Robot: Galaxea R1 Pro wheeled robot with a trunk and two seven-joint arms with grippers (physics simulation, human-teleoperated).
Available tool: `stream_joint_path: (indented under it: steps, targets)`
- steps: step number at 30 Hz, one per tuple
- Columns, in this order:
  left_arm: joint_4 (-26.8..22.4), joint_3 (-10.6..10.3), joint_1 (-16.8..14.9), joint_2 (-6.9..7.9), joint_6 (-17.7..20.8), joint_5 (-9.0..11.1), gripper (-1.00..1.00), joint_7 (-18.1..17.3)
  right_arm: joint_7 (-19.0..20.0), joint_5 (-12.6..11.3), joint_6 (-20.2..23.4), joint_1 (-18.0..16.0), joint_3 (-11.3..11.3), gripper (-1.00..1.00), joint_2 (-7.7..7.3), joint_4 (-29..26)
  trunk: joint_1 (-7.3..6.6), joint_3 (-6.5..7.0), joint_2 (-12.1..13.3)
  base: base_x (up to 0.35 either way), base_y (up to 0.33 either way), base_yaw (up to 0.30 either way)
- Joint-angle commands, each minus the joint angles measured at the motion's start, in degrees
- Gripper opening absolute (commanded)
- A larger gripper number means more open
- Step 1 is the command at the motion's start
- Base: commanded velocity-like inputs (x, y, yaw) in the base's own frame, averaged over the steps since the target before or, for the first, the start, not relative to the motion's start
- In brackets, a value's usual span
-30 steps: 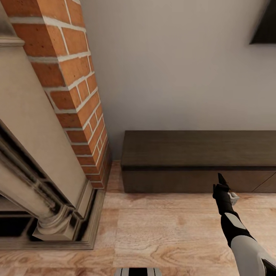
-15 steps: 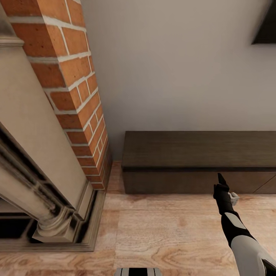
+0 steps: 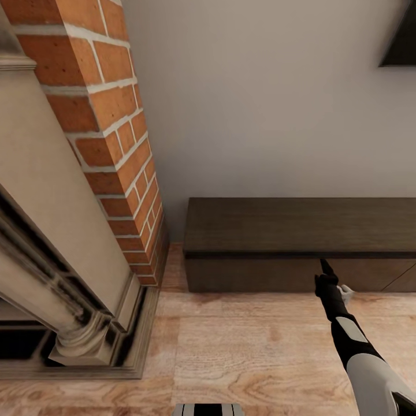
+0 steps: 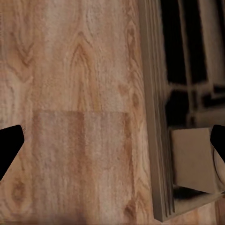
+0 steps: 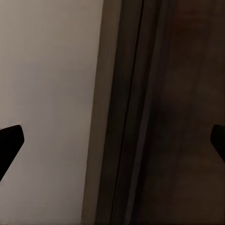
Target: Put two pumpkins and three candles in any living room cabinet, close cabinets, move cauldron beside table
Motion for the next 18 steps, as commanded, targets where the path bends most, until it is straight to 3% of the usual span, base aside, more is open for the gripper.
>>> stream_joint_path:
  steps: [1, 11, 18]
  targets:
    - [0.3, 0.07, -0.01, -0.01, 0.4, 0.29, 1.0, 0.01, 0.22, -0.58, 0.93, -0.04, -0.17, 1.0, 0.0, 0.05, -0.01, -0.03, -0.02, 0.0, 0.0, 0.0]
    - [0.66, 0.07, -0.01, -0.01, 0.4, 0.29, 1.0, 0.01, 0.22, -0.58, 4.14, -0.04, -0.17, 1.0, 0.0, 0.05, -0.01, -0.03, -0.02, 0.0, 0.0, 0.0]
    - [-1.45, 0.19, -0.01, 0.04, 1.37, 0.86, 1.0, -0.2, 2.48, -1.6, 1.87, -0.15, -2.44, 1.0, 0.39, 2.32, -0.01, -0.03, -0.02, 0.0, 0.0, 0.0]
